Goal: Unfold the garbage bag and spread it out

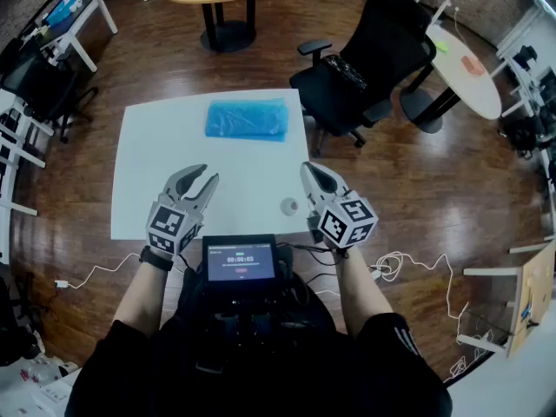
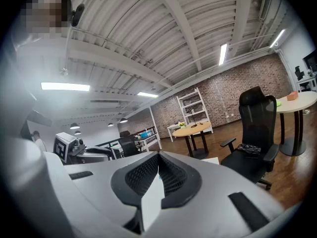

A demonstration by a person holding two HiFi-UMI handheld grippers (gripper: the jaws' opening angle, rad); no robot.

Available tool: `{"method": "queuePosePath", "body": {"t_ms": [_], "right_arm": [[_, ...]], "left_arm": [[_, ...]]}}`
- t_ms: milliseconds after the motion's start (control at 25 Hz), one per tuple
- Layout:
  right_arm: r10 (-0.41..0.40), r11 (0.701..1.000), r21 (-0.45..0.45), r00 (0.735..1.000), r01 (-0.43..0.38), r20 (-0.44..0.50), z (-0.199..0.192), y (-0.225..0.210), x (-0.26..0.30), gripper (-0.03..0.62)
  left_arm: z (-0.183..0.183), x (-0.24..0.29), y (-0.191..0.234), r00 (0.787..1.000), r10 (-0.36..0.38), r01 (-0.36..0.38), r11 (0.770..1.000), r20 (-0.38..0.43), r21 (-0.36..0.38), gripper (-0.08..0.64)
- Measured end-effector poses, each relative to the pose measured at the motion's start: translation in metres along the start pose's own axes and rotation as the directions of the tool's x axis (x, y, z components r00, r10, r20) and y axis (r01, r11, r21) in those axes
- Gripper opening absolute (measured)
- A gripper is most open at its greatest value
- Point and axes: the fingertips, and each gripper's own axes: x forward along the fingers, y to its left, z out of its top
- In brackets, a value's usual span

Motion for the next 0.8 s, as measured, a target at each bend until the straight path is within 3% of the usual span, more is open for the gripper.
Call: {"method": "queuePosePath", "body": {"t_ms": [800], "right_arm": [[-0.02, 0.999, -0.042, 1.0, 0.02, 0.003, 0.008, -0.013, 0.007, 0.021]], "left_arm": [[0.019, 0.028, 0.002, 1.0, -0.026, 0.026, 0.999, 0.007, 0.044, 0.13]]}}
